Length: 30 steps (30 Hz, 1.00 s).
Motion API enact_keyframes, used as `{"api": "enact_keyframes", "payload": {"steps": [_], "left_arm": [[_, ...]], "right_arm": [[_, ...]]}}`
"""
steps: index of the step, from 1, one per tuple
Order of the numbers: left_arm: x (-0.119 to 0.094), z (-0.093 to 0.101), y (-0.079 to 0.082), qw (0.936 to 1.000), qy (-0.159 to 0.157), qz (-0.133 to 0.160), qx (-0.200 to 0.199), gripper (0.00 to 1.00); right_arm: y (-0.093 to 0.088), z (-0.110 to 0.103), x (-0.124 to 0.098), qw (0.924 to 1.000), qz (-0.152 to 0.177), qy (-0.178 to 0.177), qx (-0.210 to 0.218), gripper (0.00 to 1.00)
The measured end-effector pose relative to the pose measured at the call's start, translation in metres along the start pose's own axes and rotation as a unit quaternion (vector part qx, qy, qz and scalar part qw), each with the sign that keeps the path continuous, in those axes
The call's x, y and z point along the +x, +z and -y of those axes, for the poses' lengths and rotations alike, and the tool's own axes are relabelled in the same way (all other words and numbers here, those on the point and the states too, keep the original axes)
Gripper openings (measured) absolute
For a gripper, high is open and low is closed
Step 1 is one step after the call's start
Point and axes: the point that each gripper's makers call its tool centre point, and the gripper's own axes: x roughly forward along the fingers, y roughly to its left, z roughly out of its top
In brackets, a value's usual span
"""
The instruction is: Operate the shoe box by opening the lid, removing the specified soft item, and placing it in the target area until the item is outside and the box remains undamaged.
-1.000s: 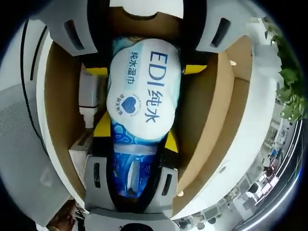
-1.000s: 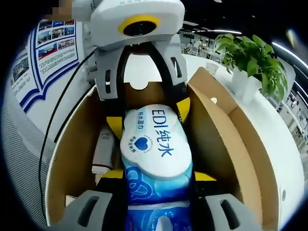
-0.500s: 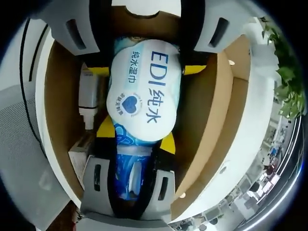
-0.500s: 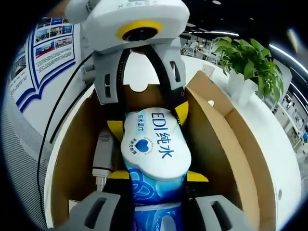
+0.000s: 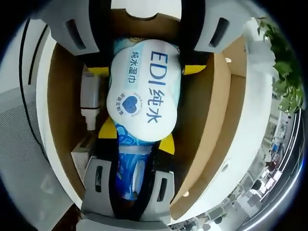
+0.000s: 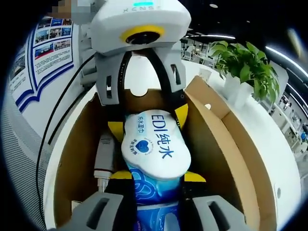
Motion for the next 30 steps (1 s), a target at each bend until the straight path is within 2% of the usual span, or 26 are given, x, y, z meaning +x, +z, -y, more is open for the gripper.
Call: {"api": "enact_keyframes", "payload": {"steps": [20, 30], "left_arm": [[-0.027, -0.003, 0.013, 1.0, 0.008, 0.001, 0.004, 0.52], [-0.046, -0.004, 0.028, 0.9999, 0.009, 0.006, -0.002, 0.52]], "right_arm": [[0.02, 0.002, -0.022, 0.9999, 0.016, 0.0, -0.006, 0.26], [0.03, 0.004, -0.043, 0.9997, 0.023, 0.004, -0.007, 0.26]]}}
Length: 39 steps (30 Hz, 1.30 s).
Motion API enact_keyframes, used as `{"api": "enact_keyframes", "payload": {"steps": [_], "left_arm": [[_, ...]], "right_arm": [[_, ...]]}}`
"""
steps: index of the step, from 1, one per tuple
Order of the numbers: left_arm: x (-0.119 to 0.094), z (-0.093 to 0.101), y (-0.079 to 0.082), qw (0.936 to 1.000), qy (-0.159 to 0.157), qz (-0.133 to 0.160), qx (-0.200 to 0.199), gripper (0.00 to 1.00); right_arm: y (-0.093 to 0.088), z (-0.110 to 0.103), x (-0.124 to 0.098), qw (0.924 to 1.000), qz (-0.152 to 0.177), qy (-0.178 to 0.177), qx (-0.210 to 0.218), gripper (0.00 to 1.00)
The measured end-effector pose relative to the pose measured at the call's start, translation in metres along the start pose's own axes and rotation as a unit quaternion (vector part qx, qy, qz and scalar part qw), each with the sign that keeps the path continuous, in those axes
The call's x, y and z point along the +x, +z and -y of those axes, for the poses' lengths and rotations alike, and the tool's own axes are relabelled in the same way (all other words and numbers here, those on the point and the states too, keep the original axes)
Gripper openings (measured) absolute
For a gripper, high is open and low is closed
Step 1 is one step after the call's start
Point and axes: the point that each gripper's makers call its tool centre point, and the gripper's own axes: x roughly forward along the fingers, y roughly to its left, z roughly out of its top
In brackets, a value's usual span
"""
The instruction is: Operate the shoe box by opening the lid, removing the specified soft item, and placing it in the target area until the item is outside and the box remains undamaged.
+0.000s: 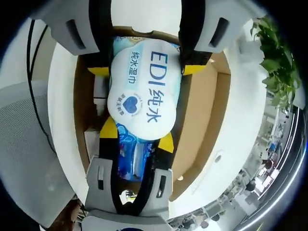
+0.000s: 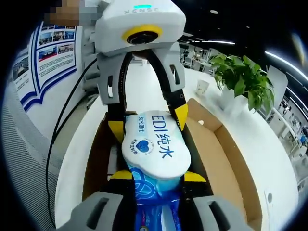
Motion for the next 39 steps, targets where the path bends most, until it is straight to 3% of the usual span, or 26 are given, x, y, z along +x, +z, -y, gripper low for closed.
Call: {"api": "enact_keyframes", "payload": {"steps": [23, 39], "left_arm": [[-0.026, -0.001, 0.053, 0.9999, -0.011, 0.01, -0.005, 0.52], [-0.028, 0.002, 0.099, 0.9998, -0.016, 0.014, 0.004, 0.52]], "right_arm": [[0.005, 0.004, -0.061, 0.9999, 0.011, 0.007, 0.004, 0.26], [-0.011, 0.012, -0.106, 0.9998, 0.016, -0.002, 0.01, 0.26]]}}
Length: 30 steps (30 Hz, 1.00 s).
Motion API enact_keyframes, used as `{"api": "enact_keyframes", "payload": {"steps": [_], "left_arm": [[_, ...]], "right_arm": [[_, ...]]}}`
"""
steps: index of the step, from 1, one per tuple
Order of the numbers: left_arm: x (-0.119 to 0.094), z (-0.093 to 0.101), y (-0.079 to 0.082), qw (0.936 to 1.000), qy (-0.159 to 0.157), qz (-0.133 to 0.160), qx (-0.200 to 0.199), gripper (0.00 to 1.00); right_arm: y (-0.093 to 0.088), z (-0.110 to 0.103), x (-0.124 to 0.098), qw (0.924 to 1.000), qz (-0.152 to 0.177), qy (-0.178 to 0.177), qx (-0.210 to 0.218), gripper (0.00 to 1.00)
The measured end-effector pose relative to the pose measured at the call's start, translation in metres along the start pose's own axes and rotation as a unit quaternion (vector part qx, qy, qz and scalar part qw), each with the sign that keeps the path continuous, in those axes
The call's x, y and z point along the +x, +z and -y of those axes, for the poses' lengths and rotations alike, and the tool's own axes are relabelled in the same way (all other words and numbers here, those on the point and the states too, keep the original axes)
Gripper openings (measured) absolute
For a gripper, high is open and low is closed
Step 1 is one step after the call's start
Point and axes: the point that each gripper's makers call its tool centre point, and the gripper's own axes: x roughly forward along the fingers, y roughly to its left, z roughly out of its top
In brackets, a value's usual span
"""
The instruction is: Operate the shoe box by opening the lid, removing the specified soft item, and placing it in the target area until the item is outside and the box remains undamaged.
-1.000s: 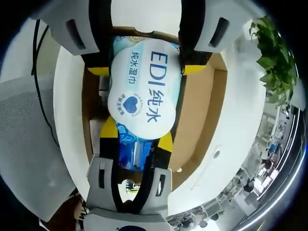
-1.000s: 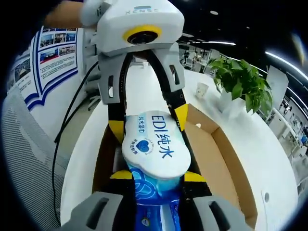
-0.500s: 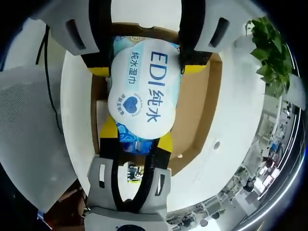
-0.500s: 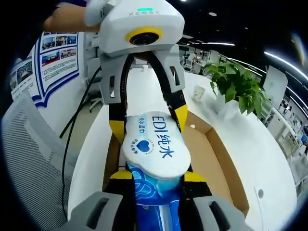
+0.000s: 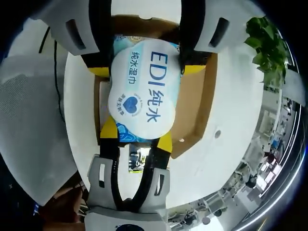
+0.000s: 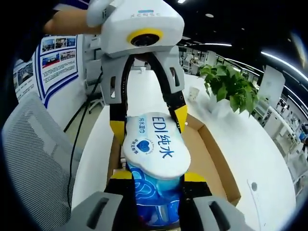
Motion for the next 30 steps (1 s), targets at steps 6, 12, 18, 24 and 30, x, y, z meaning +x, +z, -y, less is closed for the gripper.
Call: {"api": "enact_keyframes", "payload": {"steps": [6, 12, 18, 24, 30], "left_arm": [[0.003, -0.001, 0.02, 1.0, -0.001, 0.005, 0.004, 0.52], [0.009, -0.002, 0.039, 0.9999, -0.003, 0.009, 0.009, 0.52], [0.014, -0.002, 0.056, 0.9998, -0.005, 0.011, 0.015, 0.52], [0.02, -0.001, 0.073, 0.9997, -0.007, 0.014, 0.021, 0.52], [0.027, -0.001, 0.092, 0.9995, -0.008, 0.017, 0.026, 0.52]], "right_arm": [[-0.008, 0.006, -0.017, 1.0, 0.0, -0.005, 0.002, 0.26], [-0.019, 0.012, -0.033, 0.9999, -0.003, -0.011, 0.004, 0.26], [-0.029, 0.017, -0.047, 0.9998, -0.004, -0.017, 0.009, 0.26], [-0.039, 0.02, -0.061, 0.9996, -0.006, -0.024, 0.012, 0.26], [-0.05, 0.025, -0.076, 0.9994, -0.008, -0.029, 0.014, 0.26]]}}
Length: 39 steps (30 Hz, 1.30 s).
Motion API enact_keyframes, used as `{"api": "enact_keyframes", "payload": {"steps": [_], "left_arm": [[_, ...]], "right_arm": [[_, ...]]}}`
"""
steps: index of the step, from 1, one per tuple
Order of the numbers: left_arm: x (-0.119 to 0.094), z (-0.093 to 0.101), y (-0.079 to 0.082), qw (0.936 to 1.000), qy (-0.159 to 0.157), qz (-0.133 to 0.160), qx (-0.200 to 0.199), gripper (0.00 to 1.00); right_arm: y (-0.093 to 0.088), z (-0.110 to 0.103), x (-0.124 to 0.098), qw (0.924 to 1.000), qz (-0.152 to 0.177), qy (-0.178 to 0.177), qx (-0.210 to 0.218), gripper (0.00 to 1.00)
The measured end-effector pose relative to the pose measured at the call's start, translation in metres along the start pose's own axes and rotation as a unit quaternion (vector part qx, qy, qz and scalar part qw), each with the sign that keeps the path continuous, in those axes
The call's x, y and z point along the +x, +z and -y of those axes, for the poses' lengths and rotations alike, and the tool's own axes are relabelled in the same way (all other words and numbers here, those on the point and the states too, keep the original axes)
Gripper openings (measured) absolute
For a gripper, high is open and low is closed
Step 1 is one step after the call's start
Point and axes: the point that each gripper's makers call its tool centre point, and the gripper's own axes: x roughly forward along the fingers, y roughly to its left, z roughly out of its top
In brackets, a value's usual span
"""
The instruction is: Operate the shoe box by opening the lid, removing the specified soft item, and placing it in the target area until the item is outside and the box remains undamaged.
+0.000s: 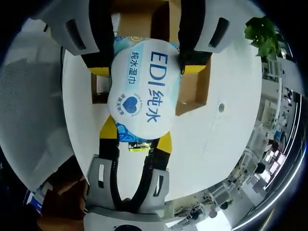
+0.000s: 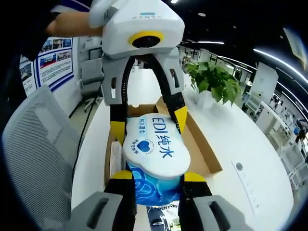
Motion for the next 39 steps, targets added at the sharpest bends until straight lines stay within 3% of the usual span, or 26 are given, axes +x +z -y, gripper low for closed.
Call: {"api": "enact_keyframes", "payload": {"steps": [18, 39], "left_arm": [[0.024, -0.003, 0.053, 0.9998, 0.001, 0.015, 0.009, 0.52], [0.061, -0.008, 0.091, 0.9995, 0.005, 0.03, 0.013, 0.52]], "right_arm": [[-0.036, 0.02, -0.04, 0.9999, -0.007, -0.012, 0.002, 0.27], [-0.08, 0.04, -0.063, 0.9997, -0.018, -0.018, -0.003, 0.28]]}}
